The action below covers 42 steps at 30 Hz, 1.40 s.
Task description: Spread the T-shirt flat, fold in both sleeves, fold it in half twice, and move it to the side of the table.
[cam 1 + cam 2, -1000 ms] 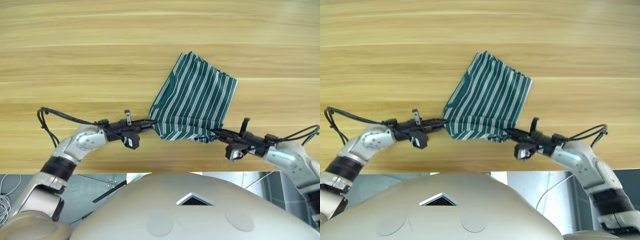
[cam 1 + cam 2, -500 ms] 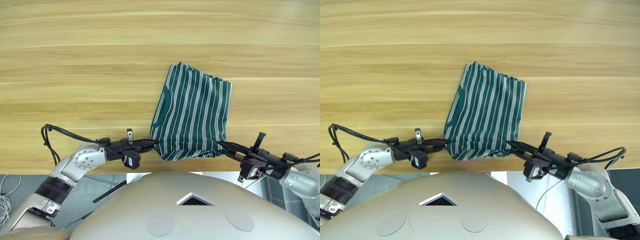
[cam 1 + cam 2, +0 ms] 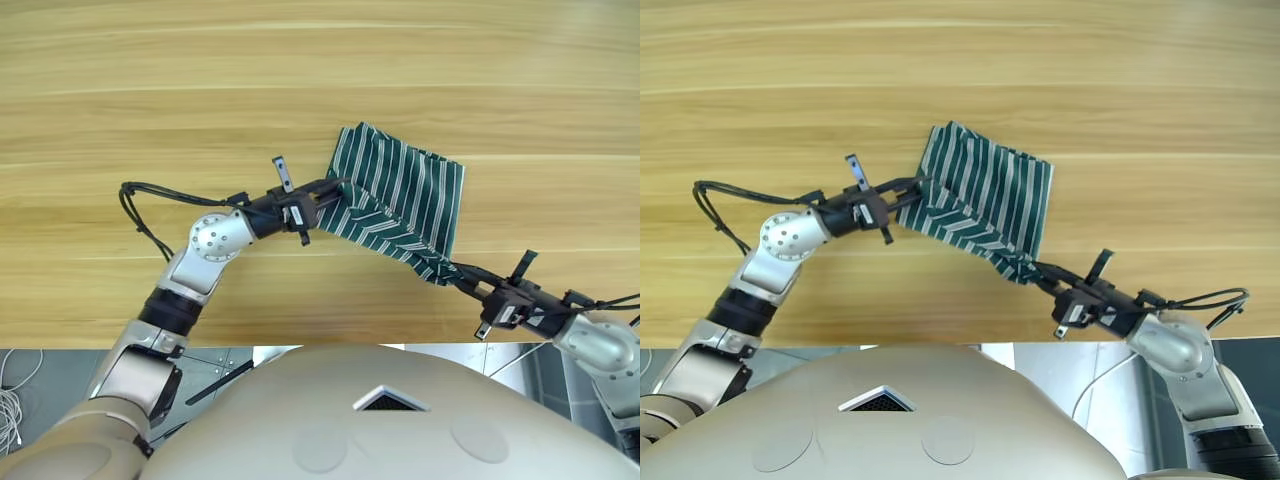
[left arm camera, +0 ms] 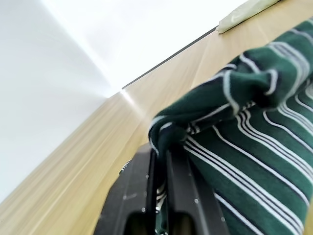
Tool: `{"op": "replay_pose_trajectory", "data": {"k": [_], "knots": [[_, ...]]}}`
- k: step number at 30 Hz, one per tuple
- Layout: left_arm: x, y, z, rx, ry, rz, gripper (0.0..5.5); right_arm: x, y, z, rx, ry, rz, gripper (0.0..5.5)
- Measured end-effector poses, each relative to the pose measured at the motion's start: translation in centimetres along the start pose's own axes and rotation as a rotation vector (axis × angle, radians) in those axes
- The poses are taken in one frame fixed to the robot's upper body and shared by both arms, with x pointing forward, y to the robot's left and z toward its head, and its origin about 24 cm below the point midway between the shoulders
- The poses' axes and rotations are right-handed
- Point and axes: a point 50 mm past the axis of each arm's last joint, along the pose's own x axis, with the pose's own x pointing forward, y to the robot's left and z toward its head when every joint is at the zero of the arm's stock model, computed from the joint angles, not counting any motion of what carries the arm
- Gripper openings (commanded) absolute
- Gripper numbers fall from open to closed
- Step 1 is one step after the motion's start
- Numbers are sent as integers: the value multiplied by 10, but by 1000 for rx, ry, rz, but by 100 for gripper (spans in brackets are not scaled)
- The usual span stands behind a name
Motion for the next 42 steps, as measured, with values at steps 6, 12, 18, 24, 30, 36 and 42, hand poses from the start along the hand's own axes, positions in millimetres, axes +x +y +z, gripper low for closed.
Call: {"op": "replay_pose_trajectory", "data": {"k": [6, 12, 18, 24, 30, 36, 42], "knots": [[8, 10, -12, -1, 64, 44, 11, 7, -37, 2, 3, -61, -212, 11], [14, 12, -21, -8, 104, 85, 11, 26, -50, -8, -37, 4, -268, 11], [23, 16, -23, -4, 110, 118, 11, 45, -65, -18, -44, 86, -357, 11], [35, 23, -22, -6, 95, 138, 11, 51, -71, -24, -35, 141, -408, 11], [52, 34, -32, -24, 155, 172, 45, 61, -85, -24, -49, 156, -458, 47], [50, 36, -53, -89, 259, 223, 132, 81, -98, -29, -93, 182, -504, 144], [51, 33, -57, -102, 279, 249, 222, 92, -100, -37, -107, 217, -522, 246]]}}
